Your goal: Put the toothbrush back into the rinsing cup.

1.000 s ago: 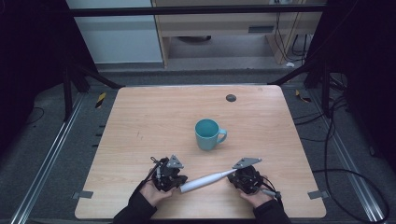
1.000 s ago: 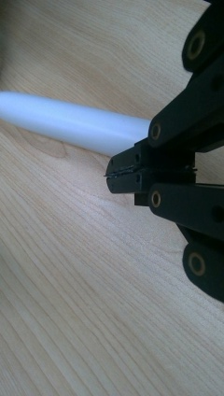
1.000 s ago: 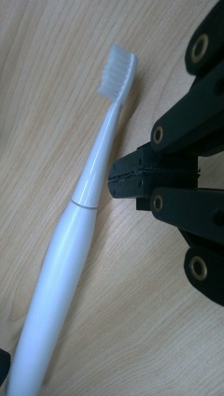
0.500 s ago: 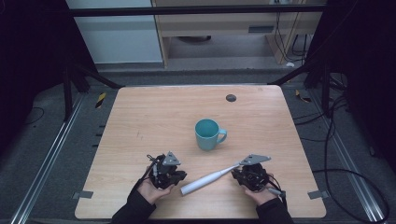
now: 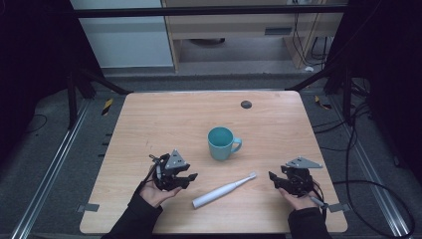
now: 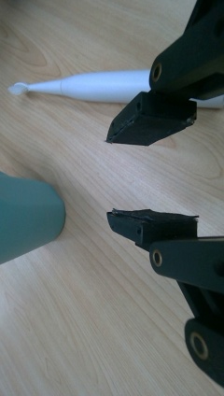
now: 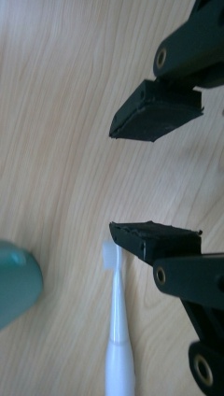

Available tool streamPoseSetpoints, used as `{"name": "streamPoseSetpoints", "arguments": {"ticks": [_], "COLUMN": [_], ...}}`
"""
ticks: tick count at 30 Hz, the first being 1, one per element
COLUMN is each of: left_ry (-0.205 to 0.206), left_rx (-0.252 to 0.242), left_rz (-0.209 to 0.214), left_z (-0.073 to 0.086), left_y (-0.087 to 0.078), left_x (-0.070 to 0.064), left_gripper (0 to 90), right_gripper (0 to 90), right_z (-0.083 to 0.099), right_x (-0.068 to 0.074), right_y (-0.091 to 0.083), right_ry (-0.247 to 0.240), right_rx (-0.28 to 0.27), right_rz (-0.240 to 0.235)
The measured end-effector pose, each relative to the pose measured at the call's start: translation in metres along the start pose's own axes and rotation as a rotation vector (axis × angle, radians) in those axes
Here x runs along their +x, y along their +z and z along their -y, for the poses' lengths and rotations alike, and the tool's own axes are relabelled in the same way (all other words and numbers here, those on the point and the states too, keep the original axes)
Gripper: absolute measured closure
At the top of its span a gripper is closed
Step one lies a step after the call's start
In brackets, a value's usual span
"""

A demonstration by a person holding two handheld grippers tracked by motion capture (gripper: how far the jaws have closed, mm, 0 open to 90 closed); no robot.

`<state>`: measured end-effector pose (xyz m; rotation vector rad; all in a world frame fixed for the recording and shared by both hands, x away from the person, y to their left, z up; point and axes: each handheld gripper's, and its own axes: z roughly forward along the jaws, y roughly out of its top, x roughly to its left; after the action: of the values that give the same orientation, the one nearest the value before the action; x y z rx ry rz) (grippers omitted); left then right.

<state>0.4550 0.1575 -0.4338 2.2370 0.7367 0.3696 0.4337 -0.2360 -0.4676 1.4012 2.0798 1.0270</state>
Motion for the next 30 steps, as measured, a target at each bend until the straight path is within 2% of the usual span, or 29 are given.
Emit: {"name": "streamPoseSetpoints", "arguments": {"ticks": [1, 3, 4, 5, 7, 8, 10, 12, 20, 21, 30], "left_ry": [-0.001, -0.002, -0.015, -0.018, -0.021, -0.002, 0.009, 0.041, 0.085, 0.110, 0.157], "left_rx": [0.005, 0.004, 0.012, 0.016, 0.030, 0.029, 0.040, 0.060, 0.102, 0.117, 0.180], "left_rz": [0.005, 0.007, 0.027, 0.040, 0.052, 0.072, 0.077, 0.091, 0.125, 0.133, 0.175], "left_z": [-0.001, -0.002, -0.004, -0.005, -0.007, -0.010, -0.012, -0.018, -0.025, -0.026, -0.029], "left_y": [-0.001, -0.004, -0.005, -0.005, -0.006, -0.007, -0.008, -0.010, -0.011, -0.010, 0.001], "left_x": [0.000, 0.000, 0.001, 0.001, 0.001, 0.000, -0.001, -0.004, -0.014, -0.017, -0.029], "left_gripper": [55.2, 55.5, 50.0, 45.5, 42.2, 41.0, 40.8, 39.1, 33.0, 32.4, 35.2], "right_gripper": [44.0, 42.1, 40.3, 39.5, 38.7, 37.5, 36.6, 36.1, 35.1, 35.0, 35.0], "right_z": [0.000, 0.001, 0.002, 0.002, 0.003, 0.004, 0.004, 0.004, 0.004, 0.005, 0.006], "right_x": [0.000, -0.007, -0.011, -0.013, -0.015, -0.019, -0.021, -0.023, -0.026, -0.027, -0.029], "right_y": [0.000, -0.003, -0.005, -0.006, -0.006, -0.005, -0.005, -0.006, -0.007, -0.007, -0.006], "right_ry": [0.000, 0.007, 0.024, 0.021, 0.018, 0.015, 0.020, 0.033, 0.033, 0.033, 0.029], "right_rx": [0.000, -0.005, -0.006, -0.004, -0.001, 0.007, 0.011, 0.008, 0.009, 0.014, 0.037], "right_rz": [0.000, 0.031, 0.041, 0.055, 0.068, 0.088, 0.095, 0.094, 0.108, 0.114, 0.115]}}
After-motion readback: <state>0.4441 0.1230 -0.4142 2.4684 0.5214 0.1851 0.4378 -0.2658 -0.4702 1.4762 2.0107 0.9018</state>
